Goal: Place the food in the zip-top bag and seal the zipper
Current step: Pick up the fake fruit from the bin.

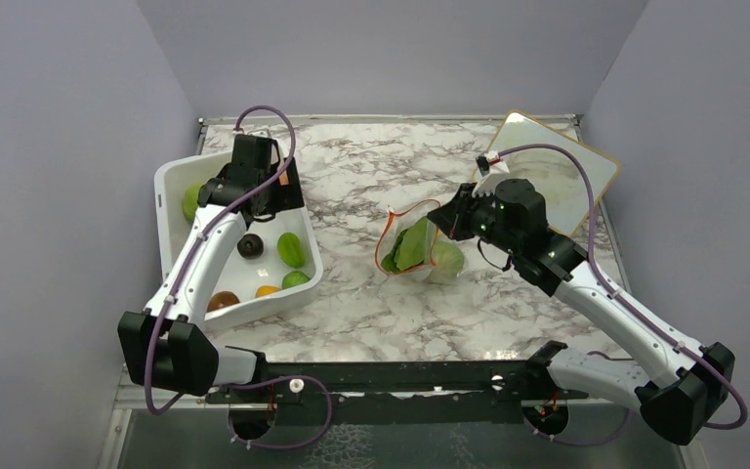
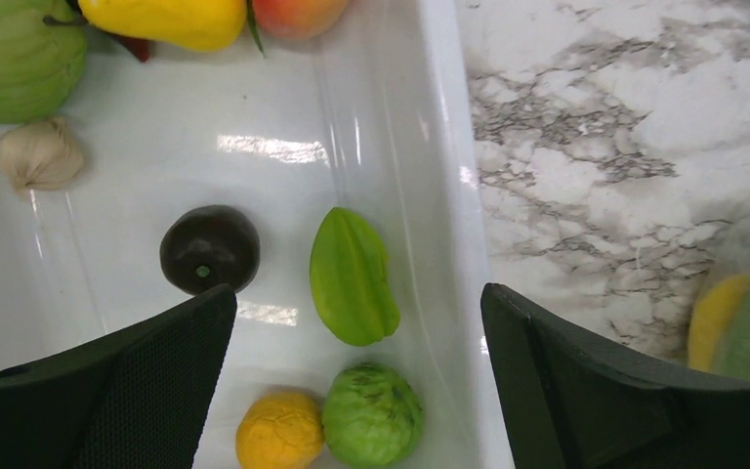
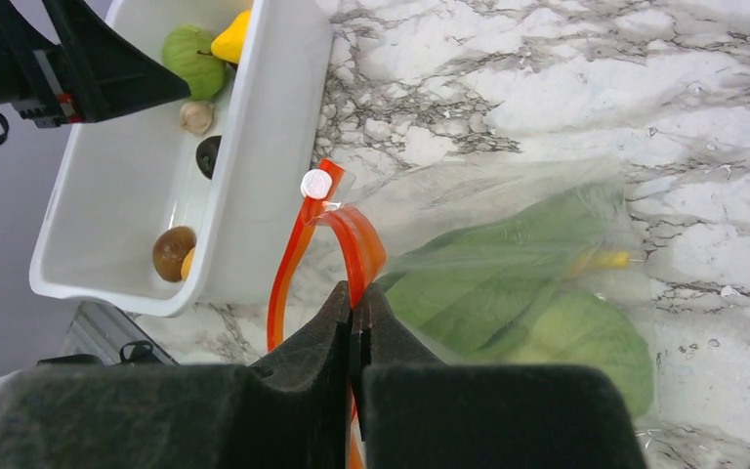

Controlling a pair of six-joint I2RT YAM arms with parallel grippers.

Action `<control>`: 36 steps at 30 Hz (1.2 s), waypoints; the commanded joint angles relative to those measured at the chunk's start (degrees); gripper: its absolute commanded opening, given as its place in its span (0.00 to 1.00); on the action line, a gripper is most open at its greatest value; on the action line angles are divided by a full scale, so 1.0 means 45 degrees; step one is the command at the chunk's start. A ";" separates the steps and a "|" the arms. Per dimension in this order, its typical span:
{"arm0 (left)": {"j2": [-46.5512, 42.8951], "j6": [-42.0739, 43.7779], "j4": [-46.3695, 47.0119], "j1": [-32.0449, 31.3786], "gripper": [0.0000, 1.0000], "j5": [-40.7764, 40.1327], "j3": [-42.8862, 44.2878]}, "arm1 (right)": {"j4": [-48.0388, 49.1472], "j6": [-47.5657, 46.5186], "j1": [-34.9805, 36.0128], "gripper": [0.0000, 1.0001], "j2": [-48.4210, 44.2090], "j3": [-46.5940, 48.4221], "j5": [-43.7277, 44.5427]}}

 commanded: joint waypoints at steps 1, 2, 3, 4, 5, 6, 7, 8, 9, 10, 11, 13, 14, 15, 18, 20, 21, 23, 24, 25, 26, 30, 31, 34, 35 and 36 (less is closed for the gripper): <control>-0.0352 -0.0086 -0.0010 0.0482 0.99 -0.0890 -0.0781 | 0.0793 -0.0198 -0.0014 0.01 -0.0094 -0.0085 -0.0185; -0.0355 -0.0086 0.0026 0.0631 0.99 -0.0975 -0.0937 | 0.0775 -0.0185 -0.0013 0.01 -0.0062 -0.0083 -0.0200; -0.0363 -0.0035 0.0109 0.0791 0.99 -0.1030 -0.1086 | 0.0775 -0.0176 -0.0013 0.01 -0.0041 -0.0090 -0.0234; -0.0371 -0.0016 0.0195 0.0943 0.99 -0.1115 -0.1249 | 0.0790 -0.0156 -0.0013 0.01 -0.0031 -0.0100 -0.0245; -0.0372 -0.0026 0.0274 0.1118 0.99 -0.1255 -0.1433 | 0.0804 -0.0155 -0.0013 0.01 -0.0034 -0.0109 -0.0259; -0.0355 0.0007 0.0379 0.1301 0.98 -0.1387 -0.1641 | 0.0813 -0.0155 -0.0013 0.01 -0.0023 -0.0110 -0.0268; -0.0338 0.0035 0.0468 0.1527 0.98 -0.1413 -0.1845 | 0.0802 -0.0182 -0.0018 0.01 -0.0011 -0.0098 -0.0269; -0.0302 0.0081 0.0574 0.1743 0.97 -0.1368 -0.2035 | 0.0756 -0.0200 -0.0021 0.01 -0.0015 -0.0077 -0.0228; -0.0273 0.0089 0.0675 0.1987 0.96 -0.1284 -0.2244 | 0.0697 -0.0227 -0.0017 0.01 -0.0011 -0.0045 -0.0135; -0.0230 0.0080 0.0774 0.2301 0.96 -0.1159 -0.2460 | 0.0653 -0.0260 -0.0014 0.01 -0.0015 -0.0034 -0.0074; -0.0193 0.0057 0.0922 0.2472 0.96 -0.0928 -0.2658 | 0.0640 -0.0281 -0.0013 0.01 -0.0035 -0.0013 -0.0042; -0.0135 0.0003 0.1263 0.2685 0.95 -0.0609 -0.3024 | 0.0619 -0.0292 -0.0018 0.01 -0.0036 -0.0007 -0.0059; -0.0064 -0.0033 0.1367 0.2762 0.95 -0.0615 -0.3132 | 0.0602 -0.0292 -0.0014 0.01 -0.0052 -0.0022 -0.0065; 0.0035 -0.0060 0.1478 0.2825 0.95 -0.0658 -0.3194 | 0.0618 -0.0292 -0.0013 0.01 -0.0044 -0.0041 -0.0082; 0.0365 0.0033 0.1848 0.2963 0.92 -0.0630 -0.3334 | 0.0675 -0.0243 -0.0013 0.01 -0.0020 -0.0101 -0.0206; 0.0641 0.0071 0.1924 0.3080 0.91 -0.0584 -0.3297 | 0.0660 -0.0234 -0.0018 0.01 -0.0010 -0.0129 -0.0249; 0.0751 0.0070 0.1992 0.3190 0.91 -0.0466 -0.3354 | 0.0656 -0.0224 -0.0014 0.01 -0.0008 -0.0125 -0.0264; 0.0959 0.0114 0.2276 0.3389 0.91 0.0070 -0.3497 | 0.0632 -0.0248 -0.0013 0.01 -0.0016 -0.0100 -0.0269; 0.1091 0.0154 0.2368 0.3463 0.91 0.0395 -0.3569 | 0.0618 -0.0267 -0.0013 0.01 -0.0025 -0.0077 -0.0264; 0.1249 0.0176 0.2440 0.3496 0.91 0.0572 -0.3595 | 0.0592 -0.0289 -0.0028 0.01 -0.0048 -0.0047 -0.0227; 0.1390 0.0201 0.2483 0.3508 0.92 0.0699 -0.3635 | 0.0564 -0.0307 -0.0015 0.01 -0.0068 -0.0034 -0.0181; 0.1849 0.0338 0.2546 0.3600 0.94 0.0698 -0.3722 | 0.0506 -0.0368 -0.0013 0.01 -0.0120 0.0054 -0.0116; 0.1895 0.0343 0.2550 0.3621 0.94 0.0674 -0.3741 | 0.0485 -0.0370 -0.0016 0.01 -0.0146 0.0064 -0.0103; 0.2146 0.0353 0.2618 0.3675 0.94 0.0705 -0.3761 | 0.0464 -0.0370 -0.0013 0.01 -0.0158 0.0066 -0.0094; 0.2291 0.0377 0.2608 0.3701 0.94 0.0784 -0.3736 | 0.0453 -0.0370 -0.0014 0.01 -0.0155 0.0080 -0.0113; 0.2434 0.0397 0.2604 0.3726 0.93 0.0936 -0.3726 | 0.0459 -0.0370 -0.0013 0.01 -0.0153 0.0085 -0.0127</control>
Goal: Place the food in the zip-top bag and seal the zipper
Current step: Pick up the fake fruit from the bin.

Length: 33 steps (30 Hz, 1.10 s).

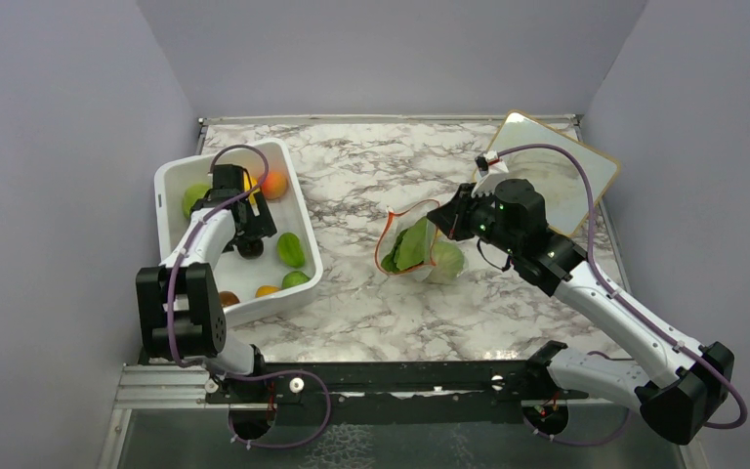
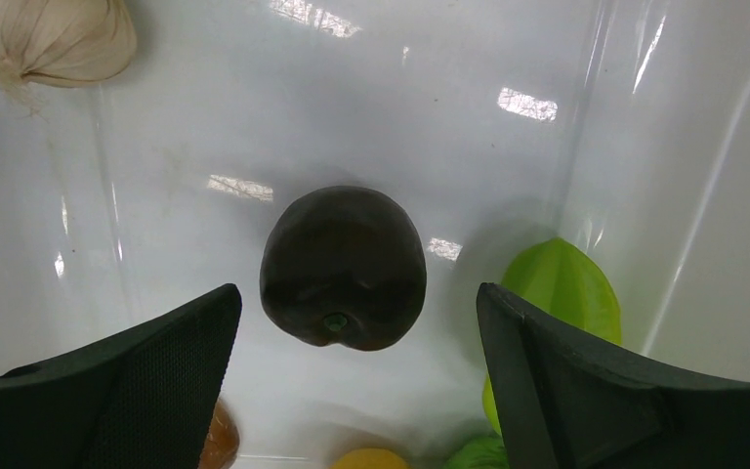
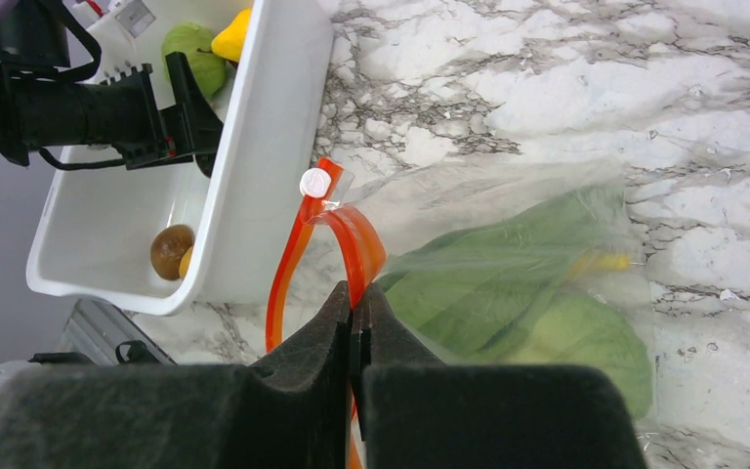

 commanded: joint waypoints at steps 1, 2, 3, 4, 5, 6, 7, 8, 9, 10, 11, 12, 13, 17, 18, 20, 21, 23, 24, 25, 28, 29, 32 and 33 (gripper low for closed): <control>0.0492 0.0239 0.0331 0.0206 0.90 0.0686 -0.0019 | 0.0365 -0.0225 -0.0013 0.01 -0.0201 0.0126 -0.0103; 0.0569 0.0256 0.0337 0.0231 0.88 0.0795 -0.0014 | 0.0361 -0.0225 -0.0023 0.01 -0.0222 0.0141 -0.0095; 0.0630 0.0280 0.0330 0.0229 0.88 0.0836 -0.0013 | 0.0360 -0.0222 -0.0014 0.01 -0.0227 0.0148 -0.0094; 0.0664 0.0302 0.0330 0.0251 0.87 0.0792 -0.0015 | 0.0368 -0.0224 -0.0013 0.01 -0.0259 0.0144 -0.0093; 0.0700 0.0305 0.0339 0.0261 0.87 0.0738 -0.0004 | 0.0378 -0.0207 -0.0023 0.01 -0.0285 0.0126 -0.0093; 0.0722 0.0320 0.0331 0.0274 0.87 0.0682 0.0027 | 0.0380 -0.0200 -0.0014 0.01 -0.0303 0.0124 -0.0093; 0.0766 0.0325 0.0322 0.0288 0.86 0.0663 0.0056 | 0.0390 -0.0204 -0.0013 0.01 -0.0339 0.0107 -0.0108; 0.0786 0.0325 0.0324 0.0290 0.85 0.0643 0.0042 | 0.0398 -0.0195 -0.0013 0.01 -0.0346 0.0090 -0.0139; 0.0828 0.0340 0.0331 0.0295 0.83 0.0648 0.0062 | 0.0411 -0.0187 -0.0013 0.01 -0.0374 0.0061 -0.0160; 0.0855 0.0371 0.0335 0.0296 0.80 0.0642 0.0072 | 0.0428 -0.0171 -0.0013 0.01 -0.0395 0.0050 -0.0180; 0.0883 0.0397 0.0323 0.0293 0.76 0.0636 0.0066 | 0.0440 -0.0152 -0.0013 0.01 -0.0395 0.0029 -0.0187; 0.0869 0.0429 0.0321 0.0291 0.72 0.0616 0.0060 | 0.0475 -0.0137 -0.0013 0.01 -0.0422 0.0000 -0.0215; 0.0843 0.0431 0.0326 0.0300 0.68 0.0611 0.0045 | 0.0497 -0.0118 -0.0025 0.01 -0.0420 -0.0021 -0.0236; 0.0593 0.0423 0.0336 0.0289 0.61 0.0464 -0.0053 | 0.0620 0.0052 -0.0016 0.01 -0.0411 -0.0069 -0.0435; 0.0542 0.0423 0.0340 0.0283 0.60 0.0479 -0.0072 | 0.0664 0.0096 -0.0023 0.01 -0.0433 -0.0115 -0.0471; 0.0378 0.0362 0.0323 0.0287 0.56 0.0525 -0.0183 | 0.0709 0.0143 -0.0013 0.01 -0.0424 -0.0177 -0.0536; 0.0276 0.0315 0.0336 0.0285 0.55 0.0577 -0.0278 | 0.0726 0.0173 -0.0013 0.01 -0.0406 -0.0187 -0.0569; 0.0039 0.0268 0.0322 0.0290 0.54 0.0678 -0.0410 | 0.0731 0.0231 -0.0013 0.01 -0.0397 -0.0215 -0.0596; -0.0108 0.0257 0.0324 0.0293 0.52 0.0719 -0.0443 | 0.0758 0.0257 -0.0013 0.01 -0.0395 -0.0268 -0.0601; -0.0273 0.0239 0.0321 0.0281 0.51 0.0736 -0.0477 | 0.0784 0.0278 -0.0013 0.01 -0.0407 -0.0299 -0.0601; -0.0845 0.0065 0.0330 0.0267 0.46 0.0884 -0.0470 | 0.0728 0.0356 -0.0016 0.01 -0.0391 -0.0278 -0.0640; -0.1031 -0.0020 0.0325 0.0273 0.45 0.0969 -0.0483 | 0.0682 0.0388 -0.0013 0.01 -0.0387 -0.0268 -0.0640; -0.1570 -0.0189 0.0331 0.0275 0.43 0.1200 -0.0526 | 0.0634 0.0439 -0.0023 0.01 -0.0362 -0.0310 -0.0632; -0.1750 -0.0201 0.0337 0.0274 0.42 0.1318 -0.0526 | 0.0634 0.0439 -0.0014 0.01 -0.0322 -0.0323 -0.0595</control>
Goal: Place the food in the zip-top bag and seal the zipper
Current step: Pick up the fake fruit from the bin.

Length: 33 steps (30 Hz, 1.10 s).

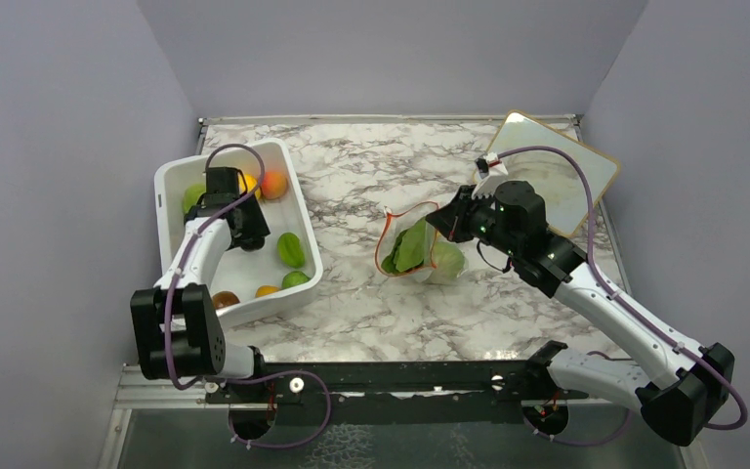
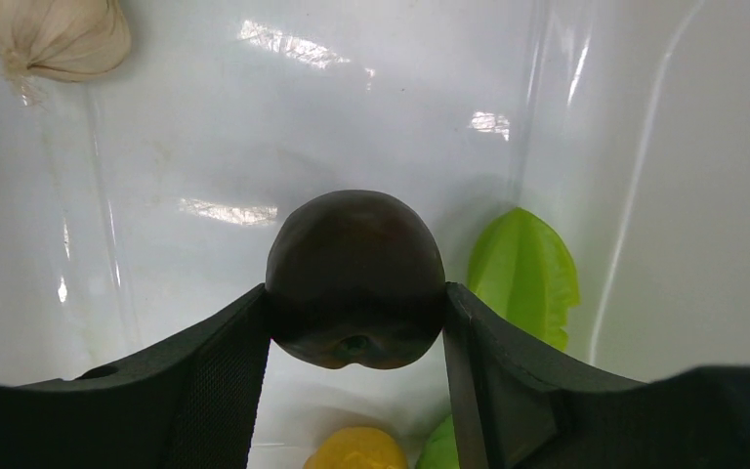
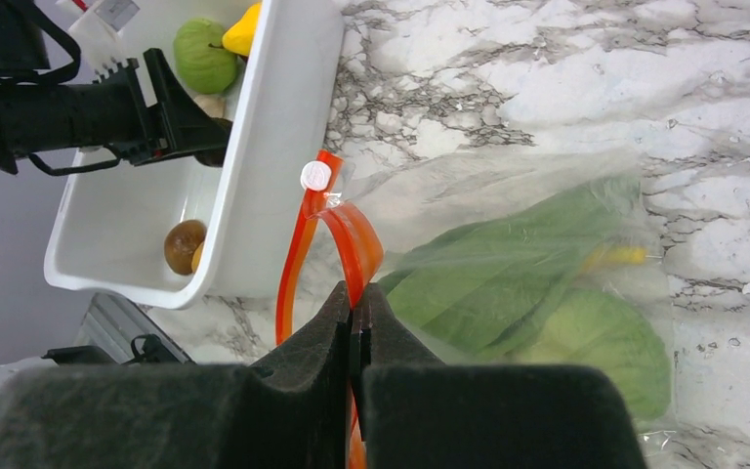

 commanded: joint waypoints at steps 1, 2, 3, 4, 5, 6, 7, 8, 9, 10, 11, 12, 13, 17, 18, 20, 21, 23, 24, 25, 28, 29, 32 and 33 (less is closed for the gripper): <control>-0.1095 -0.0248 0.0136 0.0104 0.40 0.0746 -0.0011 | 0.0495 0.0148 -0.0013 0.01 -0.0194 -0.0131 -0.0158; -0.1274 -0.0237 0.0086 0.0099 0.39 0.0946 0.0035 | 0.0470 0.0124 -0.0013 0.01 -0.0146 -0.0121 -0.0115; -0.1462 -0.0268 0.0026 0.0103 0.39 0.1169 0.0092 | 0.0481 0.0042 -0.0016 0.01 -0.0079 -0.0096 -0.0102; -0.1766 -0.0333 -0.0032 0.0094 0.39 0.1378 0.0145 | 0.0483 -0.0041 -0.0013 0.01 -0.0012 -0.0036 -0.0091; -0.1980 -0.0402 -0.0054 0.0090 0.39 0.1631 0.0196 | 0.0427 -0.0122 -0.0013 0.01 0.0106 0.0066 -0.0055; -0.2161 -0.0452 -0.0108 0.0102 0.39 0.1885 0.0265 | 0.0368 -0.0201 -0.0016 0.01 0.0189 0.0216 -0.0029; -0.2333 -0.0522 -0.0208 0.0094 0.39 0.2161 0.0394 | 0.0303 -0.0247 -0.0013 0.01 0.0265 0.0327 -0.0008; -0.2496 -0.0572 -0.0269 0.0088 0.39 0.2349 0.0464 | 0.0309 -0.0260 -0.0013 0.01 0.0297 0.0371 0.0023; -0.2670 -0.0634 -0.0304 0.0060 0.39 0.2504 0.0526 | 0.0376 -0.0262 -0.0013 0.01 0.0316 0.0344 0.0052; -0.2801 -0.0635 -0.0325 0.0062 0.39 0.2743 0.0605 | 0.0448 -0.0262 -0.0018 0.01 0.0372 0.0322 0.0072; -0.2913 -0.0562 -0.0323 0.0049 0.39 0.3105 0.0712 | 0.0461 -0.0257 -0.0014 0.01 0.0432 0.0343 0.0065; -0.3000 -0.0430 -0.0340 0.0038 0.39 0.3607 0.0821 | 0.0453 -0.0261 -0.0023 0.01 0.0511 0.0407 0.0016; -0.3065 -0.0373 -0.0425 0.0025 0.39 0.4053 0.0966 | 0.0426 -0.0269 -0.0014 0.01 0.0611 0.0473 -0.0042; -0.3365 -0.0198 -0.0828 -0.0038 0.38 0.5223 0.1656 | 0.0406 -0.0258 -0.0013 0.01 0.0940 0.0710 -0.0117; -0.3462 -0.0197 -0.0894 -0.0058 0.38 0.5464 0.1830 | 0.0405 -0.0252 -0.0013 0.01 0.0994 0.0768 -0.0120; -0.3702 -0.0266 -0.0916 -0.0120 0.38 0.6047 0.2085 | 0.0446 -0.0164 -0.0013 0.01 0.1088 0.0838 -0.0130; -0.3817 -0.0333 -0.0912 -0.0169 0.38 0.6397 0.2159 | 0.0486 -0.0101 -0.0013 0.01 0.1120 0.0845 -0.0138; -0.3978 -0.0495 -0.0880 -0.0306 0.37 0.7078 0.2334 | 0.0600 0.0030 -0.0013 0.01 0.1185 0.0846 -0.0185; -0.4042 -0.0581 -0.0863 -0.0394 0.37 0.7368 0.2403 | 0.0644 0.0099 -0.0016 0.01 0.1225 0.0846 -0.0221; -0.4113 -0.0682 -0.0837 -0.0462 0.37 0.7631 0.2446 | 0.0715 0.0166 -0.0013 0.01 0.1262 0.0833 -0.0228; -0.4412 -0.0895 -0.0767 -0.0778 0.37 0.8058 0.2546 | 0.0832 0.0349 -0.0018 0.01 0.1406 0.0915 -0.0351; -0.4521 -0.0943 -0.0703 -0.0925 0.37 0.8076 0.2522 | 0.0839 0.0386 -0.0014 0.01 0.1445 0.0974 -0.0415; -0.4738 -0.1161 -0.0530 -0.1379 0.37 0.8597 0.2466 | 0.0914 0.0402 -0.0013 0.01 0.1513 0.1021 -0.0452; -0.4845 -0.1321 -0.0368 -0.1711 0.37 0.8825 0.2375 | 0.0945 0.0429 -0.0013 0.01 0.1522 0.1021 -0.0462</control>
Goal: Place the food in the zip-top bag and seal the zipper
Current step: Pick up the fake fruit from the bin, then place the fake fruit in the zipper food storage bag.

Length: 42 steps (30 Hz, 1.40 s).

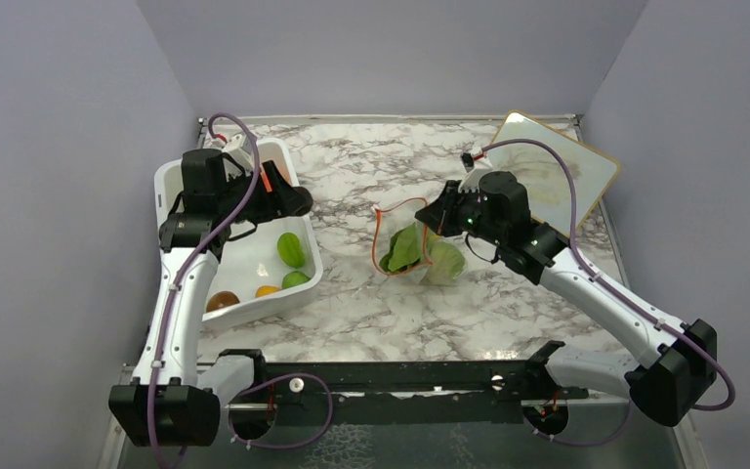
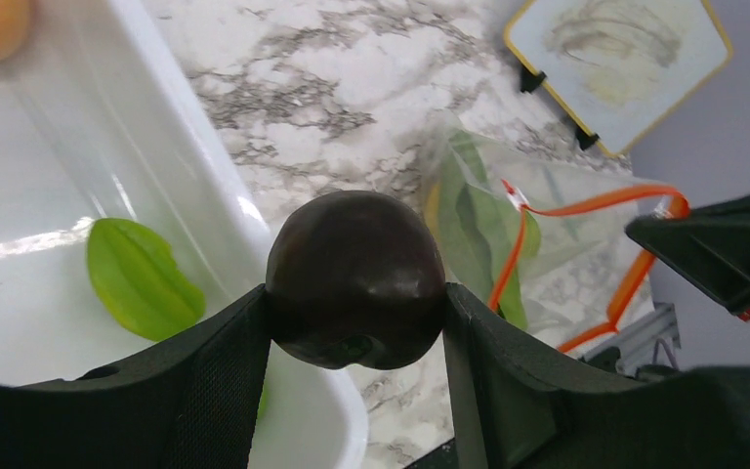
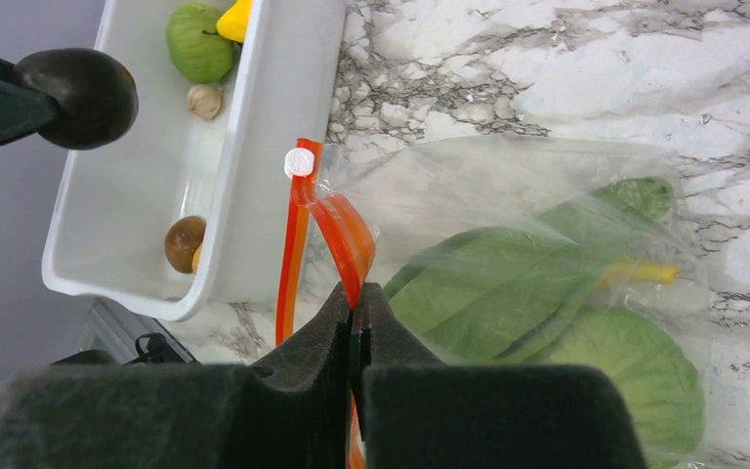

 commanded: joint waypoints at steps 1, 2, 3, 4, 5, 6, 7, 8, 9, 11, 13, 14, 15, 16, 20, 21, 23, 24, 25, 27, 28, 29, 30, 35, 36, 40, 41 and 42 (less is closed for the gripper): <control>-0.0616 -0.0782 0.0715 -0.0964 0.37 0.1566 0.0015 | 0.0667 0.0216 -0.0013 0.01 0.0086 0.0492 -0.0293; -0.0788 -0.0973 0.0983 -0.1310 0.37 0.1544 -0.0104 | 0.0645 0.0217 -0.0013 0.01 0.0098 0.0538 -0.0324; -0.0951 -0.1192 0.1229 -0.1656 0.37 0.1397 -0.0273 | 0.0608 0.0218 -0.0013 0.01 0.0099 0.0580 -0.0340; -0.1093 -0.1408 0.1565 -0.1992 0.37 0.1325 -0.0455 | 0.0579 0.0218 -0.0018 0.01 0.0104 0.0593 -0.0390; -0.1191 -0.1703 0.2071 -0.2349 0.37 0.1331 -0.0664 | 0.0566 0.0232 -0.0014 0.01 0.0068 0.0585 -0.0453; -0.1270 -0.1970 0.2400 -0.2679 0.37 0.1332 -0.0902 | 0.0528 0.0268 -0.0013 0.01 0.0020 0.0566 -0.0483; -0.1348 -0.2211 0.2729 -0.3030 0.37 0.1332 -0.1108 | 0.0503 0.0307 -0.0018 0.01 -0.0043 0.0532 -0.0561; -0.1410 -0.2416 0.3015 -0.3335 0.37 0.1365 -0.1309 | 0.0464 0.0332 -0.0013 0.01 -0.0111 0.0492 -0.0601; -0.1444 -0.2625 0.3309 -0.3601 0.37 0.1370 -0.1481 | 0.0444 0.0334 -0.0013 0.01 -0.0159 0.0438 -0.0648; -0.1534 -0.3031 0.3925 -0.4097 0.37 0.1371 -0.1737 | 0.0436 0.0354 -0.0013 0.01 -0.0237 0.0306 -0.0753; -0.1563 -0.3457 0.4660 -0.4653 0.37 0.1316 -0.1911 | 0.0434 0.0373 -0.0016 0.01 -0.0276 0.0204 -0.0850; -0.1553 -0.3673 0.5102 -0.4923 0.37 0.1308 -0.2020 | 0.0453 0.0371 -0.0013 0.01 -0.0289 0.0158 -0.0925; -0.1520 -0.3966 0.5655 -0.5191 0.37 0.1297 -0.2235 | 0.0473 0.0369 -0.0018 0.01 -0.0308 0.0147 -0.1003; -0.1489 -0.4299 0.6181 -0.5415 0.37 0.1269 -0.2468 | 0.0475 0.0356 -0.0014 0.01 -0.0311 0.0146 -0.1057; -0.1106 -0.4773 0.7227 -0.6484 0.37 0.0618 -0.2780 | 0.0530 0.0354 -0.0013 0.01 -0.0422 0.0126 -0.1139; -0.0951 -0.4719 0.7288 -0.6714 0.37 0.0444 -0.2736 | 0.0550 0.0342 -0.0013 0.01 -0.0425 0.0142 -0.1174; -0.0513 -0.4675 0.7509 -0.7182 0.37 0.0207 -0.2629 | 0.0522 0.0321 -0.0015 0.01 -0.0410 0.0154 -0.1282; -0.0284 -0.4639 0.7692 -0.7414 0.37 0.0090 -0.2622 | 0.0581 0.0316 -0.0013 0.01 -0.0399 0.0095 -0.1302; -0.0072 -0.4641 0.7903 -0.7668 0.37 -0.0059 -0.2636 | 0.0688 0.0408 -0.0013 0.01 -0.0393 0.0029 -0.1348; 0.0359 -0.4714 0.8351 -0.8204 0.37 -0.0352 -0.2703 | 0.0811 0.0511 -0.0013 0.01 -0.0317 0.0032 -0.1431; 0.0572 -0.4753 0.8603 -0.8452 0.37 -0.0424 -0.2734 | 0.0829 0.0540 -0.0013 0.01 -0.0280 0.0073 -0.1530; 0.0816 -0.4761 0.8739 -0.8674 0.37 -0.0492 -0.2714 | 0.0827 0.0561 -0.0018 0.01 -0.0256 0.0117 -0.1599; 0.1044 -0.4688 0.8785 -0.8882 0.37 -0.0581 -0.2660 | 0.0836 0.0578 -0.0014 0.01 -0.0303 0.0117 -0.1624; 0.1517 -0.4200 0.8064 -0.9249 0.35 -0.1769 -0.2489 | 0.0952 0.0779 -0.0013 0.01 -0.0568 -0.0030 -0.1677; 0.1461 -0.4137 0.8008 -0.9269 0.35 -0.2015 -0.2588 | 0.0928 0.0798 -0.0013 0.01 -0.0624 -0.0040 -0.1693; 0.1369 -0.3675 0.7557 -0.9269 0.35 -0.2867 -0.2701 | 0.0908 0.0787 -0.0013 0.01 -0.0860 -0.0146 -0.1753; 0.1397 -0.3566 0.7439 -0.9269 0.35 -0.3002 -0.2700 | 0.0905 0.0775 -0.0018 0.01 -0.0907 -0.0174 -0.1766; 0.1429 -0.3487 0.7346 -0.9269 0.35 -0.3104 -0.2700 | 0.0958 0.0761 -0.0014 0.01 -0.0974 -0.0253 -0.1785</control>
